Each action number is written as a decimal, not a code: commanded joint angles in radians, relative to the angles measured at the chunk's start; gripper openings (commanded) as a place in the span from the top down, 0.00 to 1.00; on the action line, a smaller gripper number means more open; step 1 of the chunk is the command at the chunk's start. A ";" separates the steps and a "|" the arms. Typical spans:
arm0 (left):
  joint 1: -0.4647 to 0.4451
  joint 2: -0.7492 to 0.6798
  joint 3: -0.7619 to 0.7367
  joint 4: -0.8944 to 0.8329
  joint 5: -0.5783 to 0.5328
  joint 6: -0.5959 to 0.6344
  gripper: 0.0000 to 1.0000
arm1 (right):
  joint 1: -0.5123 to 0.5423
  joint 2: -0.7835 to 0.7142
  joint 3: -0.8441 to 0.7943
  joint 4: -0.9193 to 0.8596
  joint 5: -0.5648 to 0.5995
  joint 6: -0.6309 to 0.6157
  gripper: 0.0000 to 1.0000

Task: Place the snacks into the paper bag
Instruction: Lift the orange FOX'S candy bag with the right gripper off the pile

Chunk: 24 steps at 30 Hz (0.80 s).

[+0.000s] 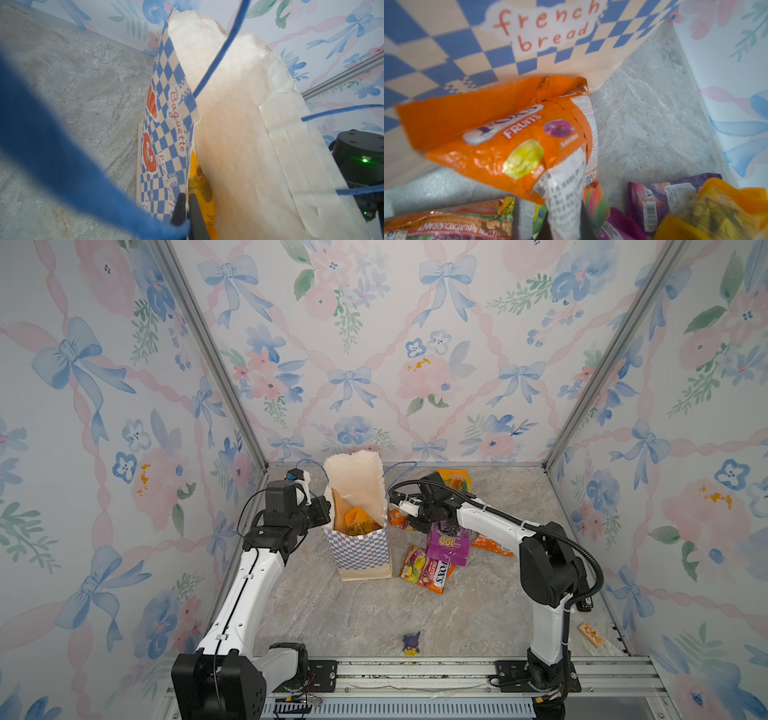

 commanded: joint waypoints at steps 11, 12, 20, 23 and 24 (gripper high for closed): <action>0.003 -0.003 0.004 0.014 0.020 0.012 1.00 | -0.086 -0.116 0.053 -0.046 -0.125 0.200 1.00; 0.003 -0.003 0.005 0.016 0.025 0.012 1.00 | -0.098 -0.125 0.057 -0.048 -0.139 0.225 1.00; -0.023 0.004 0.004 0.048 0.039 0.005 1.00 | -0.209 -0.229 0.054 -0.033 -0.284 0.425 1.00; -0.040 0.014 0.005 0.065 0.039 0.002 1.00 | -0.236 -0.267 0.048 -0.030 -0.317 0.458 1.00; -0.045 0.019 0.004 0.071 0.040 -0.001 1.00 | -0.244 -0.280 0.047 -0.033 -0.324 0.465 1.00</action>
